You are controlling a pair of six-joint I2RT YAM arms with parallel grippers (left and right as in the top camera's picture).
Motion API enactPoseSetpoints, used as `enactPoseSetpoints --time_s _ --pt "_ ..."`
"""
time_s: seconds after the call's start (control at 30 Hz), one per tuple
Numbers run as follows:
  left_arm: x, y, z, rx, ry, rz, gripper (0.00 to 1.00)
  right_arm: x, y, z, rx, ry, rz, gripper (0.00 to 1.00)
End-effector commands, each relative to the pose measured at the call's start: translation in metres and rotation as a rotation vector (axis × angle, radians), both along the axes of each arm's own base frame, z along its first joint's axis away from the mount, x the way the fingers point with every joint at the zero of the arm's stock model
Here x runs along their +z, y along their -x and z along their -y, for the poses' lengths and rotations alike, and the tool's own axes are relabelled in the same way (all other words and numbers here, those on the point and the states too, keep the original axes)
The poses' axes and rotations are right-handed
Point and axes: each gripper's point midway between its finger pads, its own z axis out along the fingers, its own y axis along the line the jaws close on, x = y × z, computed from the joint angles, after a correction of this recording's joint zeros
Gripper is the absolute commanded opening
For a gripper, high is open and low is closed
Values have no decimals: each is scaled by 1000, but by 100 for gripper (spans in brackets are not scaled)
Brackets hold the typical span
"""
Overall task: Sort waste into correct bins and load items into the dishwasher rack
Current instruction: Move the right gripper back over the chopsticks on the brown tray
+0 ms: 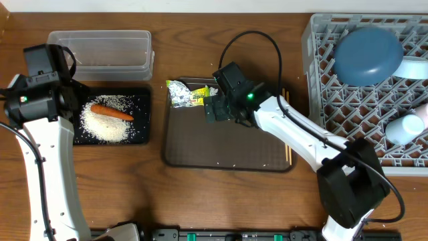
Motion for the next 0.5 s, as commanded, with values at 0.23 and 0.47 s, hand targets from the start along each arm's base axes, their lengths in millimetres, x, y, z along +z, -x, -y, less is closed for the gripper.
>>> enactPoseSetpoints --time_s 0.23,0.47 --pt "4 2 -4 9 -25 -5 100 77 -15 38 -68 -24 75 99" --pt "4 2 -4 9 -25 -5 100 135 -16 105 -199 -75 97 99"
